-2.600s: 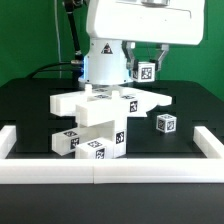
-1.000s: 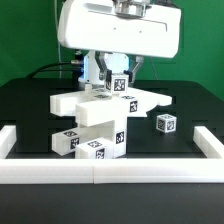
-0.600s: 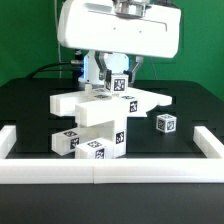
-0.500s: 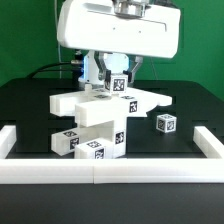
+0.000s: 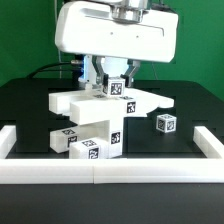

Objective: Assemble chair

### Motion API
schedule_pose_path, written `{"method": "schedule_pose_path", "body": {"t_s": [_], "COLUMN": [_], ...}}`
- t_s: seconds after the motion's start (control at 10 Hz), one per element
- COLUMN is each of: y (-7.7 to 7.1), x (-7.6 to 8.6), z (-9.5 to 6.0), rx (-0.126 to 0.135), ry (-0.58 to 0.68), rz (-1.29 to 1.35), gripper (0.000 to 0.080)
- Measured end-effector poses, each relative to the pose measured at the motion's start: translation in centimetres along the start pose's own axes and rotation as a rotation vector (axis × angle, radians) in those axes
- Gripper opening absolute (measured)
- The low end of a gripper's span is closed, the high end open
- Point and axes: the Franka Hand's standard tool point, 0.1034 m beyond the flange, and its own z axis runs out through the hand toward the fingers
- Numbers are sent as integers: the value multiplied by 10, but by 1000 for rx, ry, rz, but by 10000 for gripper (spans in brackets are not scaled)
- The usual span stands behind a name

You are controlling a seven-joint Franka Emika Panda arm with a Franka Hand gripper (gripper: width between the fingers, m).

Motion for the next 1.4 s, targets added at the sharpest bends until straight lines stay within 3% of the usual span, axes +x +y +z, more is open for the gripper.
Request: {"method": "schedule_pose_path", "body": {"t_s": [1.2,1.4], "y": [3,3], "x": [-1,-1], "z": [0,0], "rx": [-1,2], "ry": [0,1], "rz": [33,179], "gripper": [287,287]}}
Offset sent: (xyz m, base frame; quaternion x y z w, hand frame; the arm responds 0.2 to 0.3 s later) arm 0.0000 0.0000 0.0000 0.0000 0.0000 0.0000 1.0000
